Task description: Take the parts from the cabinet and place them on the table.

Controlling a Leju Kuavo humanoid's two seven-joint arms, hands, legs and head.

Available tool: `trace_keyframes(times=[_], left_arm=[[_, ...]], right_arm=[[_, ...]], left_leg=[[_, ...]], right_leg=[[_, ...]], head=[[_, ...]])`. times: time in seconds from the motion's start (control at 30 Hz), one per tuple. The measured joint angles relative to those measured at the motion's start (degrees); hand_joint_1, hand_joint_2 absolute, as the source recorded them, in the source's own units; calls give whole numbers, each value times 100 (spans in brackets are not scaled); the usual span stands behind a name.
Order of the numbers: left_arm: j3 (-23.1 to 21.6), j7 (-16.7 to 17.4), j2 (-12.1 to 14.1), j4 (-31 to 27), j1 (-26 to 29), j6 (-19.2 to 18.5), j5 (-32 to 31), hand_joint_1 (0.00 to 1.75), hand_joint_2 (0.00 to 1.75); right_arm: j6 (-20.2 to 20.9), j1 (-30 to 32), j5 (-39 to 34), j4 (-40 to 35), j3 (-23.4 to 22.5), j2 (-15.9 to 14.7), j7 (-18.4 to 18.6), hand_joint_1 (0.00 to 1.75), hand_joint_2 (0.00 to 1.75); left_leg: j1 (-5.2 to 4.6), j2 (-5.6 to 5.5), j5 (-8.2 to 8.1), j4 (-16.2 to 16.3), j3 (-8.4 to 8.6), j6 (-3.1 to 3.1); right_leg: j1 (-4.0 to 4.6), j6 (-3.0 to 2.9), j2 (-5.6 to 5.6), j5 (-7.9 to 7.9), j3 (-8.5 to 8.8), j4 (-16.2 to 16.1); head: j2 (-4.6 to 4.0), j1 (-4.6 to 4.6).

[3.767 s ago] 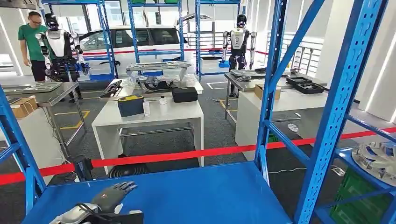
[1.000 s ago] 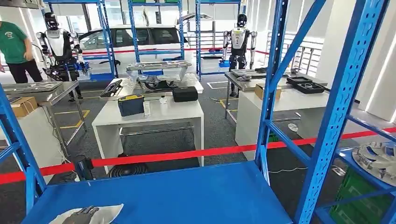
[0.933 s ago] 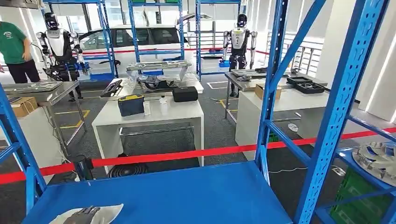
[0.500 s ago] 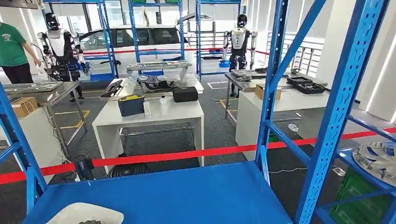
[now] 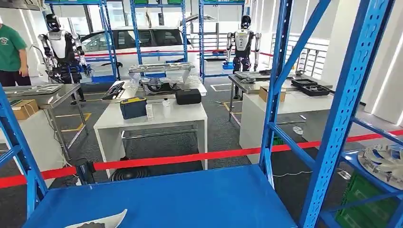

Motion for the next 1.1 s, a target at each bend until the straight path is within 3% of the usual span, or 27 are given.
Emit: trace_keyframes(times=[0.13,0.27,0.37,0.6,0.73,0.9,0.97,1.0,1.03,1.1], left_arm=[[193,-554,7,-2,-26,-169,298,175,175],[354,-893,4,-13,-32,-70,458,175,175],[616,-1230,-96,-85,-89,-195,778,175,175],[730,-1824,-398,-435,-394,118,726,175,175],[717,-1920,-621,-840,-748,135,674,175,175],[520,-1795,-697,-1543,-1039,-248,851,175,175],[448,-1773,-695,-1756,-1099,-359,938,175,175],[422,-1771,-705,-1859,-1117,-394,984,175,175],[391,-1769,-723,-1926,-1175,-405,1004,175,175],[326,-1751,-721,-2009,-1307,-438,1012,175,175]], right_arm=[[2,4,15,0,0,0,-7,0,0],[2,2,13,0,-22,0,-7,0,0],[2,4,7,0,-90,0,-6,0,0],[2,-4,-18,0,-118,0,-81,0,0],[2,-7,-37,0,-157,9,-20,0,0],[2,-8,-31,0,-214,24,-2,0,0],[2,-12,-2,0,-232,46,-2,0,0],[0,-11,0,0,-232,39,-2,0,0],[2,-12,9,0,-234,33,-2,0,0],[13,-24,22,0,-234,33,2,0,0]], left_leg=[[0,-2,1,0,5,0],[0,-14,4,0,6,3],[-1,-17,5,0,5,4],[-1,-13,17,16,-25,15],[-1,-14,24,22,-55,17],[-2,-13,22,24,-58,19],[-40,-23,10,-39,-30,141],[41,0,106,-238,87,188],[40,11,161,-342,153,174],[58,31,187,-363,144,194]], right_leg=[[0,1,-1,-1,7,0],[-1,11,-9,-8,2,-1],[-2,12,-11,-6,4,-1],[-3,28,-10,12,-25,0],[-3,37,-8,25,-42,1],[-4,38,-6,25,-44,0],[-32,119,-12,69,8,-116],[-1,126,-6,71,44,-120],[-3,142,-6,4,11,-23],[-30,179,-2,-476,-352,720]], head=[[0,0],[0,0],[0,0],[0,0],[0,2],[0,0],[0,0],[0,0],[0,2],[0,4]])
